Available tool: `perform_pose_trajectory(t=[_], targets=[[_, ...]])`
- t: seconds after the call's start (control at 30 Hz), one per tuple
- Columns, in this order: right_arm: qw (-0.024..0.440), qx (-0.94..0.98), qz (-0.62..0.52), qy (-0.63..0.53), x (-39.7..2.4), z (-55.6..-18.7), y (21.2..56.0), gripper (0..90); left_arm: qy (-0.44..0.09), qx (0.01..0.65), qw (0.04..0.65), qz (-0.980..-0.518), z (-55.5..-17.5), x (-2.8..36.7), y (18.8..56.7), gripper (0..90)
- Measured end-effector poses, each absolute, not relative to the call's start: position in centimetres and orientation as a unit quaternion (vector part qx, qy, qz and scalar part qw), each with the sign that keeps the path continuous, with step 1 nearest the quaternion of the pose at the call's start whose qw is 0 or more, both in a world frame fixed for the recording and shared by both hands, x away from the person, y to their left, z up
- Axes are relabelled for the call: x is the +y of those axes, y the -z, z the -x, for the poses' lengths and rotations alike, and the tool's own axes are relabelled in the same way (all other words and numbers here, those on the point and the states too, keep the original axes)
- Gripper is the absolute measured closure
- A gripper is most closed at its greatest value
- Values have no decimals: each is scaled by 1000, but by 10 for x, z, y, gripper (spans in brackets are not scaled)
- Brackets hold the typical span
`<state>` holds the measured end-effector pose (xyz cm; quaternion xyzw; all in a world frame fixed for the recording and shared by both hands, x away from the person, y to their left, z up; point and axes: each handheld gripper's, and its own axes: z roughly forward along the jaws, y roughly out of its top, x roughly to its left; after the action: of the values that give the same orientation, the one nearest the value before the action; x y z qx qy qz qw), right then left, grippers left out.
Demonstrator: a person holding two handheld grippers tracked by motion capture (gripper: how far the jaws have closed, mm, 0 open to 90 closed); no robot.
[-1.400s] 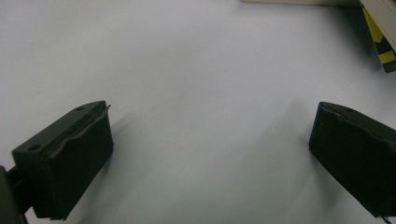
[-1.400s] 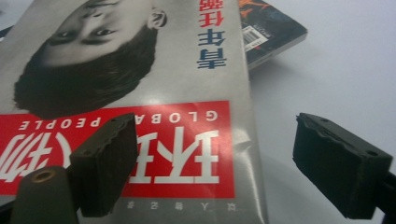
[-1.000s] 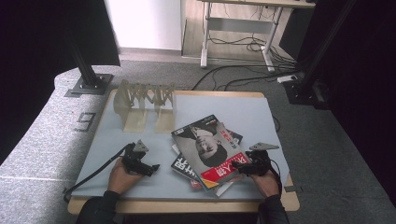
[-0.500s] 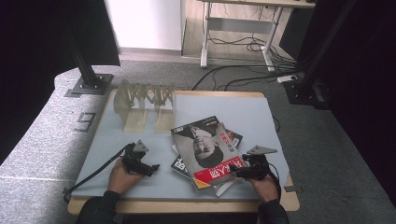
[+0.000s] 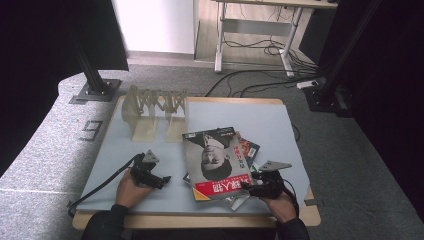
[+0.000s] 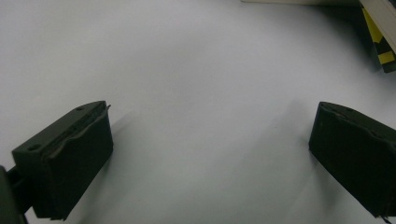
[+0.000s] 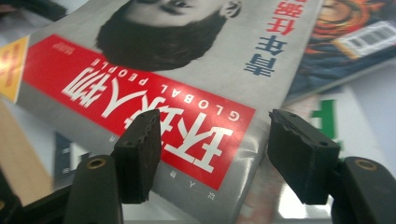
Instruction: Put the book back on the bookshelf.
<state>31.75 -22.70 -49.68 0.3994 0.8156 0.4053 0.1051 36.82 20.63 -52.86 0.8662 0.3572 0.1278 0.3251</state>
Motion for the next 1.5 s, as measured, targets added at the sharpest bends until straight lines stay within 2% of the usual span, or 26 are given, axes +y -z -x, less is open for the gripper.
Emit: perform_pose_trajectory(t=[0.3,0.53,0.67,0.8,0.9,1.1,1.5], targets=[[92,831,-368,-407,-213,-311,495,328,-128,357,325,-866,-368,206,529,0],[108,815,-381,-423,-221,-321,496,260,-127,361,326,-865,-369,206,528,0],[114,813,-387,-419,-222,-325,498,216,-129,385,335,-850,-377,203,522,52],[113,813,-383,-423,-220,-325,497,228,-137,395,340,-843,-384,198,515,68],[105,816,-375,-427,-216,-324,497,281,-138,400,338,-841,-397,186,513,93],[98,821,-368,-426,-211,-321,498,281,-140,407,323,-843,-412,167,515,119],[97,824,-366,-422,-212,-311,497,265,-129,409,331,-840,-415,160,514,157]])
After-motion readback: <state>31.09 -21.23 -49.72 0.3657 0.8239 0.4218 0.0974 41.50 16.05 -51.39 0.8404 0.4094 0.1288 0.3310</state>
